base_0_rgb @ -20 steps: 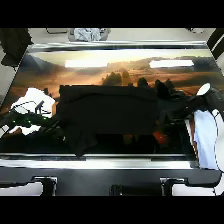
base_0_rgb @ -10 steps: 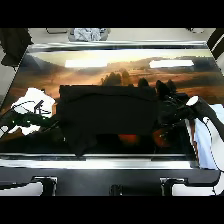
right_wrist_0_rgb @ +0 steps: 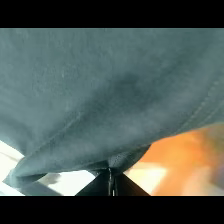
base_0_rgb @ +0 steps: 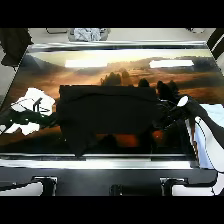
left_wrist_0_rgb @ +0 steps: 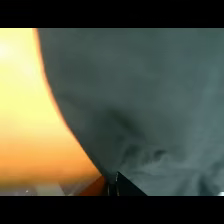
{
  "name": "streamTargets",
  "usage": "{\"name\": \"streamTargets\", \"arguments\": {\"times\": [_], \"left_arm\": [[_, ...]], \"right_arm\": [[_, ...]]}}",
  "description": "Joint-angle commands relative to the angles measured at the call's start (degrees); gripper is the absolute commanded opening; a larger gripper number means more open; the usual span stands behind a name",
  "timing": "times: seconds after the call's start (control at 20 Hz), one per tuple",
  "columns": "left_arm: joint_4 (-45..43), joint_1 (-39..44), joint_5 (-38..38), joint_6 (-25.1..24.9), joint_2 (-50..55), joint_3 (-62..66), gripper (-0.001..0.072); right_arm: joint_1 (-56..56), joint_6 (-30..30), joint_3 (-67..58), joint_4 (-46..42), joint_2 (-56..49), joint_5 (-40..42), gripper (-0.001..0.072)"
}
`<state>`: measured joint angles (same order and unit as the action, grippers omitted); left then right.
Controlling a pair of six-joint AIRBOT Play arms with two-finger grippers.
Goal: Fold the shirts.
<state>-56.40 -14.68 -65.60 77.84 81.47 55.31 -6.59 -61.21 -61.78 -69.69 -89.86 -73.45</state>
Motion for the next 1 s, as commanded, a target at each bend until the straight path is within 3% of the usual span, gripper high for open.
{"name": "streamTargets", "arguments": {"times": [0.0,0.25,0.5,0.7,0.95], "left_arm": [[0.1,0.0,-0.5,-1.0,-4.6,8.3,0.0024],[0.1,0.0,0.0,-0.7,-17.9,38.2,0.0025],[-6.5,0.0,5.1,9.7,-28.9,67.1,0.0024],[-6.7,0.0,5.0,12.4,-37.7,64.5,0.0024],[-6.7,0.0,0.6,12.6,-38.7,63.9,0.0025]], "right_arm": [[0.3,1.6,-3.7,-2.6,6.2,0.5,0.0029],[0.3,2.0,-26.6,-11.0,25.7,3.8,0.0029],[0.3,-2.3,-51.2,-28.4,44.2,7.5,0.003],[0.3,-3.6,-52.5,-29.0,51.7,5.5,0.003],[0.3,-3.8,-52.5,-29.6,50.3,2.4,0.003]]}}
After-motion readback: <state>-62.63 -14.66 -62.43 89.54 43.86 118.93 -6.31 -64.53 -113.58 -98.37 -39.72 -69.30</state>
